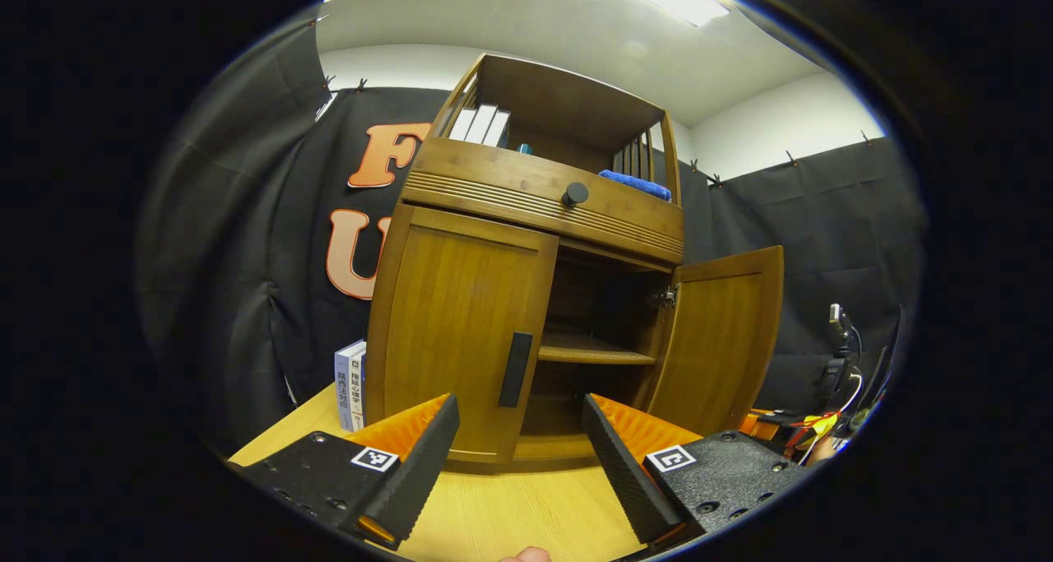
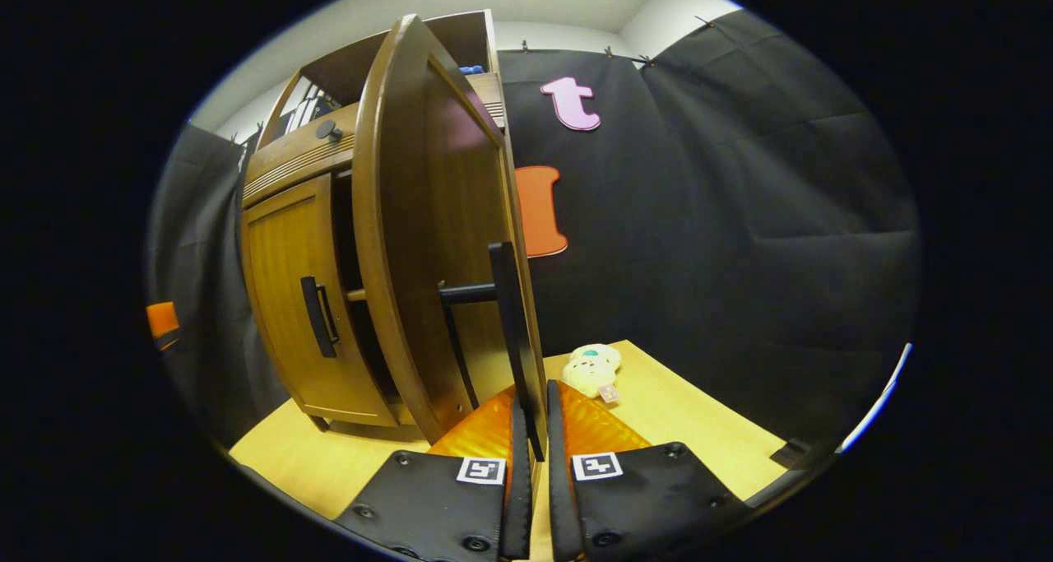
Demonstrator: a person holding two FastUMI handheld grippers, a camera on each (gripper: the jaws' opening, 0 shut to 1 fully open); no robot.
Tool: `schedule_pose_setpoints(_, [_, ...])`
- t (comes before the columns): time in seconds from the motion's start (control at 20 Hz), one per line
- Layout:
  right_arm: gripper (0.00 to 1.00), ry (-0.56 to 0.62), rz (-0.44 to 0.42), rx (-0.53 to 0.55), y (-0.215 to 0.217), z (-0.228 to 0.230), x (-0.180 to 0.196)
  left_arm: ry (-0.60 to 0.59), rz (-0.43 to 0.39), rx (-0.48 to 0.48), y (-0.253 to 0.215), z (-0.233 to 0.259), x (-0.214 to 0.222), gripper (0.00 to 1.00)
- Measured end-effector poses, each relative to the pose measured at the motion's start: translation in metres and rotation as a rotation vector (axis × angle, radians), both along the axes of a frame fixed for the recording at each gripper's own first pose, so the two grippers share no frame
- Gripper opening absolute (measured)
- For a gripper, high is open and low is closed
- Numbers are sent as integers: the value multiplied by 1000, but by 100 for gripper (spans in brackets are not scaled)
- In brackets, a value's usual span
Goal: Open the right door of the double-door shoe cabinet with the right hand, and open the left door with the left hand.
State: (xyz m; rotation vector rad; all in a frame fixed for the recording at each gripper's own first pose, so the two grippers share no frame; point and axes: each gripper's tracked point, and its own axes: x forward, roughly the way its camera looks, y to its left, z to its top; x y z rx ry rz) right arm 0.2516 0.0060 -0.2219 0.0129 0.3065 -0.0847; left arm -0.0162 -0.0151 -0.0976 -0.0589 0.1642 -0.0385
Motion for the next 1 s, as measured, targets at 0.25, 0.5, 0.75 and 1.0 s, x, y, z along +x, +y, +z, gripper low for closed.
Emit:
schedule_pose_setpoints(0.25, [17, 10, 52, -4, -6, 0, -2, -10, 31, -15, 13, -2, -4, 94])
schedule_pose_setpoints(0.5, [17, 32, 78, 7, -6, -2, -5, 2, 32, -47, 20, -6, -3, 95])
schedule_pose_setpoints(0.75, [17, 13, 40, 9, -14, 1, -6, 4, 40, -44, 26, -10, -7, 95])
schedule_pose_setpoints(1.0, [17, -4, -68, 36, -30, 5, -13, 27, 24, -49, 26, -18, -1, 95])
